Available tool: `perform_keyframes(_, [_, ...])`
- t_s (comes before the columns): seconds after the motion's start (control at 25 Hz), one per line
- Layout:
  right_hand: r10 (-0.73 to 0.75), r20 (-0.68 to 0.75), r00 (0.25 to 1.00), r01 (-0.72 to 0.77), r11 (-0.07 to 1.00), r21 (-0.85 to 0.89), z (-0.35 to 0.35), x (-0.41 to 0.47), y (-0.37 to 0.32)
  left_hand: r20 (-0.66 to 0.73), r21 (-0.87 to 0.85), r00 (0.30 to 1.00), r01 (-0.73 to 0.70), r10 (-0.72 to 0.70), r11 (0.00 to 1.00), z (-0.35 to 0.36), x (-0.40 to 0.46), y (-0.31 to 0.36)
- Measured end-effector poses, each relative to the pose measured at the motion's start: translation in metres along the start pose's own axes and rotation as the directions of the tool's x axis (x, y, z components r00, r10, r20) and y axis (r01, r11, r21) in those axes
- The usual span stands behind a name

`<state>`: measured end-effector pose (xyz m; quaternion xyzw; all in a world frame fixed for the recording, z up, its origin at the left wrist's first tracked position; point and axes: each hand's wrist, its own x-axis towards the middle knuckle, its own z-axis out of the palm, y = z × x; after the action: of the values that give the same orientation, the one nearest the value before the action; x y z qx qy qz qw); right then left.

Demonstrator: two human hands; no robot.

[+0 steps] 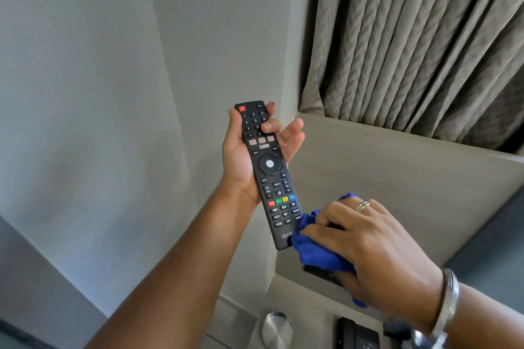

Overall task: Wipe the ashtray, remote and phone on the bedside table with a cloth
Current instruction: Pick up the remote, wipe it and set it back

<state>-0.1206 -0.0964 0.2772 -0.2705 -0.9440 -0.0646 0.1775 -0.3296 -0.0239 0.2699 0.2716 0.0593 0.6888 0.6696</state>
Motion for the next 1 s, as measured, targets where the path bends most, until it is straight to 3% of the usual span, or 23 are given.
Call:
perform_keyframes(0.08, [0.004,-0.082,0.997,-0.004,1.0,-0.003,-0.006,0.006,0.005,0.025,0.02,0.999,0.025,-0.025,0.999,0.004,-0.002,-0.003])
perform_keyframes(0.24, [0.149,-0.215,0.965,-0.152,0.988,0.005,-0.011,0.039,0.005,0.116,0.074,0.99,0.068,-0.076,0.995,0.017,-0.003,-0.014])
perform_keyframes(0.48, [-0.015,0.106,0.994,0.017,1.0,-0.013,-0.003,0.009,0.0,0.085,0.142,0.994,0.055,-0.067,0.988,0.004,-0.007,-0.009])
perform_keyframes(0.6, [0.024,-0.114,0.993,-0.027,0.999,-0.023,-0.022,0.024,0.015,0.057,0.238,0.996,0.048,-0.063,0.97,0.007,-0.013,-0.014])
perform_keyframes(0.76, [0.122,-0.509,0.852,-0.125,0.992,0.028,-0.058,0.069,0.025,0.108,0.404,0.993,-0.001,-0.047,0.915,0.016,-0.018,-0.024])
perform_keyframes(0.88, [0.157,-0.527,0.836,-0.137,0.988,0.076,-0.05,0.09,0.016,0.083,0.429,0.995,0.01,-0.051,0.903,0.024,-0.016,-0.027])
perform_keyframes(1.0, [0.142,-0.449,0.882,-0.077,0.984,0.161,-0.02,0.081,0.003,0.015,0.212,0.998,0.063,-0.068,0.975,0.02,-0.003,-0.021])
